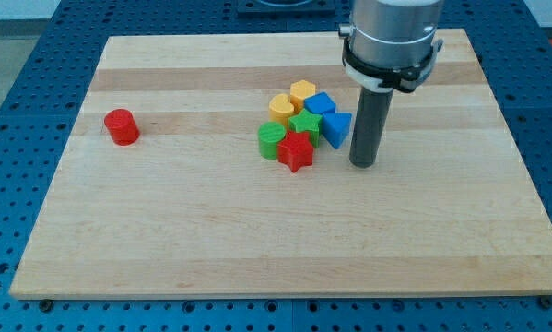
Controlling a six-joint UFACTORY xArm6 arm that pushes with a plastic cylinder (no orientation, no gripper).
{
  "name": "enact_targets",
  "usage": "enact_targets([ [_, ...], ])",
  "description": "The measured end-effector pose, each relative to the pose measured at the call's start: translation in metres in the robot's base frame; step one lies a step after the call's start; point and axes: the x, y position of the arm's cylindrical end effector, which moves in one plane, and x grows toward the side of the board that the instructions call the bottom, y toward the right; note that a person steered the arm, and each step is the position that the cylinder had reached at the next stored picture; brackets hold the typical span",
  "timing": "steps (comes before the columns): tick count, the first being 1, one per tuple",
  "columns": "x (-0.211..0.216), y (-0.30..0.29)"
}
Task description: Push the green star along with yellow hexagon towards top center
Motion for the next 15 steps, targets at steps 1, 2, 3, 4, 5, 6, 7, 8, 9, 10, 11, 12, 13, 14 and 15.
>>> enact_targets([
  [1,-0.003,-0.001],
  [2,-0.003,-0.017],
  [3,-0.007,-0.039],
  [4,-0.014,-0.063],
  [5,-0.019,-0.088],
  [6,-0.030,-0.100],
  [7,-0.048,-0.100],
  [8,-0.055,-0.100],
  [9,-0.071,-0.100],
  [10,-0.077,-0.100],
  [11,-0.077,-0.100],
  [12,-0.077,-0.090],
  [13,-0.084,-0.073],
  [14,-0.110,-0.070],
  [15,-0.121,-0.054],
])
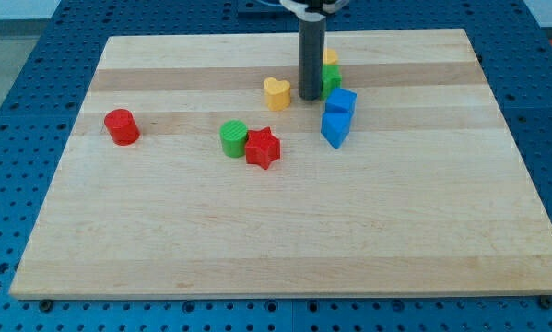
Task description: Push the green star along with yellow hexagon towards top center
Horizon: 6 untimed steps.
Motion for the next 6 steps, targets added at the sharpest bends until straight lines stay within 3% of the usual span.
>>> enact_targets([
  [2,-0.004,0.043],
  [6,-0.051,0.095],
])
